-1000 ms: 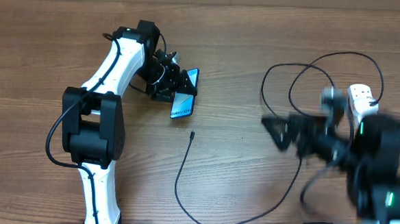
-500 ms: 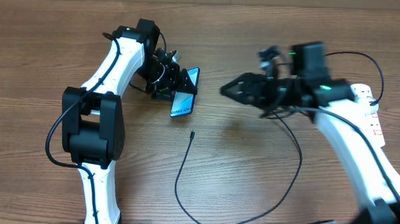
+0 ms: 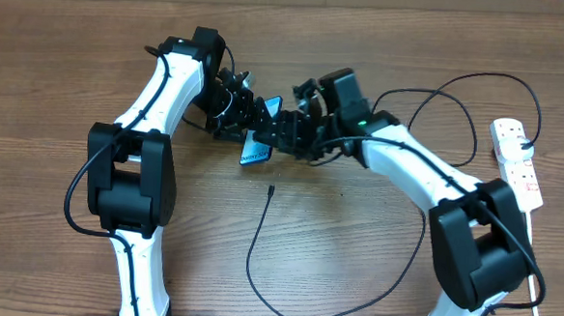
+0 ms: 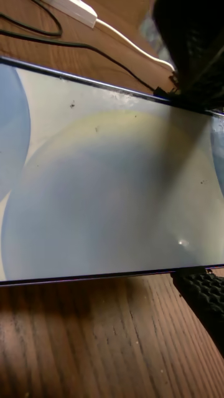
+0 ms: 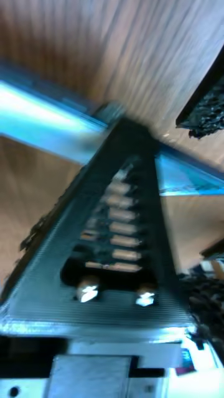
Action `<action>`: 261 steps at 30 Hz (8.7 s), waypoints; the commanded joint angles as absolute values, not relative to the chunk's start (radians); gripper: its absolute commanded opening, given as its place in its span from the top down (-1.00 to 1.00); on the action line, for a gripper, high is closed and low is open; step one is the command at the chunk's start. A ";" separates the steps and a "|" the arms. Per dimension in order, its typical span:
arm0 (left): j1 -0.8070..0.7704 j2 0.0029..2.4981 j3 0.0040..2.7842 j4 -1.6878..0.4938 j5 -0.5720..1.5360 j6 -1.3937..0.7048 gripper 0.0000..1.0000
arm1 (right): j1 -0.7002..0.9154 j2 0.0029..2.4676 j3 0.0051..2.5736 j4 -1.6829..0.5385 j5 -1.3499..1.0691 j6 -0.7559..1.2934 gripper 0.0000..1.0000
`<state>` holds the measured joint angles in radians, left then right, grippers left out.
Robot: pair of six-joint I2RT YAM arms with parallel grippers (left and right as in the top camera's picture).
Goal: Plug charger to phone and switch on socket
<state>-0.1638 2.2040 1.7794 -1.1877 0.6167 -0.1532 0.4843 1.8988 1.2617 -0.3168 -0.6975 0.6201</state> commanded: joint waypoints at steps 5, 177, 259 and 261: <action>-0.164 2.199 1.806 -1.189 0.655 -0.131 -0.27 | 0.567 1.935 1.271 -0.281 -0.398 0.833 -0.26; -0.273 2.359 1.653 -1.017 -0.052 -0.192 -0.39 | 0.612 1.961 1.270 -0.477 -0.325 0.620 -1.00; -0.073 2.308 1.890 -1.295 1.576 0.322 -0.14 | 0.440 1.943 1.270 -0.057 -0.994 0.791 0.93; -0.080 2.308 1.890 -1.295 1.581 0.318 -0.14 | 0.445 1.943 1.270 -0.018 -1.018 0.805 0.93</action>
<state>-0.0368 2.3241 1.8671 -1.2903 1.3682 0.2699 0.4129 1.9617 1.2613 -0.0509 -0.9344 0.7513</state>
